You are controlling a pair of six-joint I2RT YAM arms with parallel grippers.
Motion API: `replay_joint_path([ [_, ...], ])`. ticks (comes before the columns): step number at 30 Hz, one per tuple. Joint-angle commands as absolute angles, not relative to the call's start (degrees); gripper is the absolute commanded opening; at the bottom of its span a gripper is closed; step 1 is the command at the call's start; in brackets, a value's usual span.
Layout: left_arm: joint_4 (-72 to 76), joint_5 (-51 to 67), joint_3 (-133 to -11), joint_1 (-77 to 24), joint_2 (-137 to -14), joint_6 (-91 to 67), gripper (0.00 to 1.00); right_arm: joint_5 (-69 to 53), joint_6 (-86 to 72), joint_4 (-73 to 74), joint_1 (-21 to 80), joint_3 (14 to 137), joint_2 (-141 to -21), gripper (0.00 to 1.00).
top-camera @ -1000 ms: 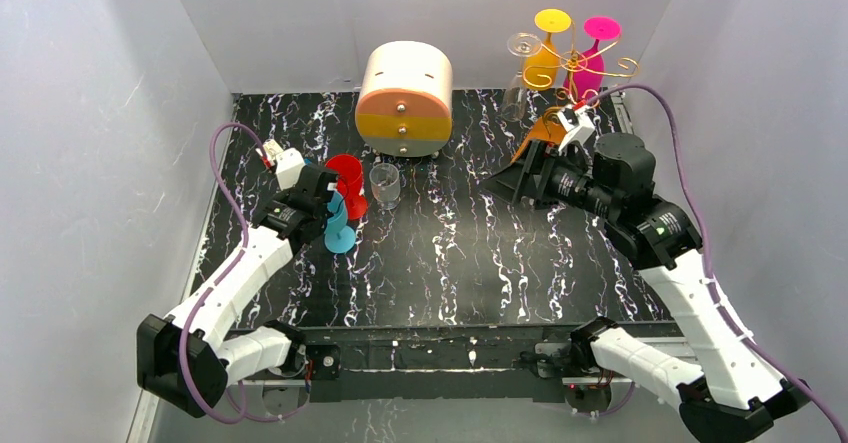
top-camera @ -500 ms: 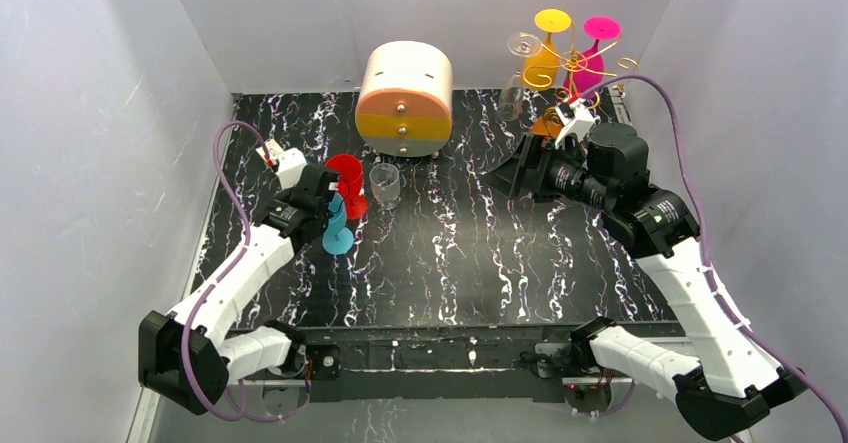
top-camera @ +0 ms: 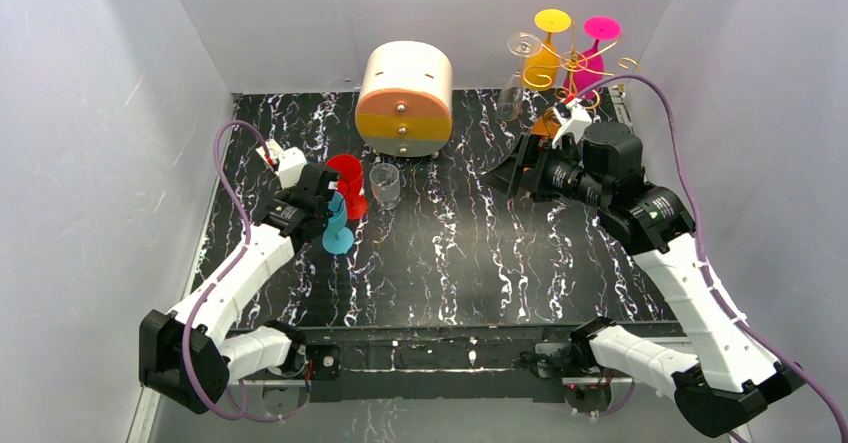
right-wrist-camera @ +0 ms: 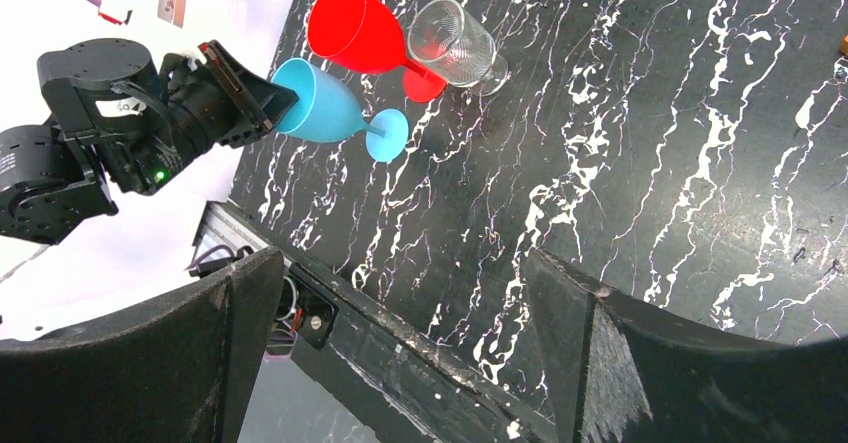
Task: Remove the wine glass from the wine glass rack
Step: Place the wine glass at the center of the board.
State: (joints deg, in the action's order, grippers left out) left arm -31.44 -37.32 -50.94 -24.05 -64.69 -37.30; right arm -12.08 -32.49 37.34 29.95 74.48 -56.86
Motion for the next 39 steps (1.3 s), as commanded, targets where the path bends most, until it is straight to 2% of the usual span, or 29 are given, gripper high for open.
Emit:
replay_joint_path([
  [1,-31.7,-38.1,-51.7,-23.6,-64.4,-37.5,0.08,-11.6,-31.6,36.7,29.8,76.0,-56.6,0.99],
  [11,-30.6,-34.8,-52.0,-23.2,-63.9,-38.5,0.03,-12.0,-31.6,36.4,29.8,76.0,-56.6,0.99],
  [19,-30.2,-34.0,-51.8,-22.9,-63.9,-39.2,0.04,-12.3,-31.4,36.4,29.7,76.1,-56.7,0.99],
  [24,-30.5,-34.3,-51.8,-22.9,-64.2,-39.5,0.09,-12.0,-31.2,36.6,29.7,76.2,-56.7,0.99],
  [27,-31.6,-35.0,-52.0,-22.9,-64.0,-39.3,0.17,-11.6,-30.8,36.6,29.8,76.4,-56.7,0.99],
  [31,-33.1,-35.9,-52.6,-22.9,-63.9,-39.4,0.38,-10.9,-29.9,37.0,29.7,77.5,-57.3,0.99],
  [33,-33.8,-36.5,-52.9,-22.9,-63.7,-39.7,0.41,-10.6,-29.6,37.6,29.8,78.8,-58.6,0.99],
  [39,-36.0,-37.2,-55.0,-22.9,-63.0,-40.3,0.63,-6.0,-28.6,40.2,29.8,84.5,-63.0,0.99],
])
